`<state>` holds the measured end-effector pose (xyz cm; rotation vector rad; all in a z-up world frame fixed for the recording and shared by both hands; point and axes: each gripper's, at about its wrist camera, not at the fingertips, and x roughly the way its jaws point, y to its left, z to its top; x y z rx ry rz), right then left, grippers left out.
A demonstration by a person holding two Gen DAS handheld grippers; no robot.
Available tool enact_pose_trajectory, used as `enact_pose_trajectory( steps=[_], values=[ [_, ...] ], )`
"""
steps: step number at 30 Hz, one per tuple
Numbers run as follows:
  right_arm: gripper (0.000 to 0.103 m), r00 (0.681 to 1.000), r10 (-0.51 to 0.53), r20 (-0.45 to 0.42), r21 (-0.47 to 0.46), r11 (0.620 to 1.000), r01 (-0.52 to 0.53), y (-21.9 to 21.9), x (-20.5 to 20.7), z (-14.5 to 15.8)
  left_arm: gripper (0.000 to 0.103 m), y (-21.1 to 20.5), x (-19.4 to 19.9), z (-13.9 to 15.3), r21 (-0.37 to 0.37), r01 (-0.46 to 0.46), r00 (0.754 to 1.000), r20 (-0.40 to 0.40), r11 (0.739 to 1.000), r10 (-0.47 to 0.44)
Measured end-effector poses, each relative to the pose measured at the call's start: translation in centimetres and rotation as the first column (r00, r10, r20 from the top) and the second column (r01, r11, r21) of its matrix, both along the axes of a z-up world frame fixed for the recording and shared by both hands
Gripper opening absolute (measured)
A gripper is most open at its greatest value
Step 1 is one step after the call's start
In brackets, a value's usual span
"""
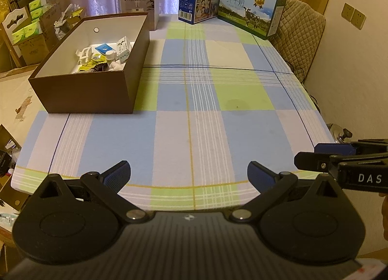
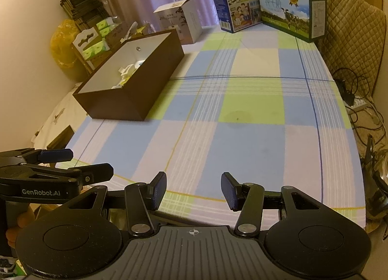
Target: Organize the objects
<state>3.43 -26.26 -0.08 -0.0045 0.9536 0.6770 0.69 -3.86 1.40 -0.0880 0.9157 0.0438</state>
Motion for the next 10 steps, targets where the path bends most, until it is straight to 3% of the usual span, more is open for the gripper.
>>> enact_pose_trajectory(
  steps=[10],
  values=[
    [0.047, 1.000, 0.014, -0.003, 0.005, 1.000, -0.014, 0.29, 0.16, -0.13, 0.101, -0.19, 0.15, 0.13, 0.008, -0.008, 1.000, 0.003, 1.000, 0.008]
  ],
)
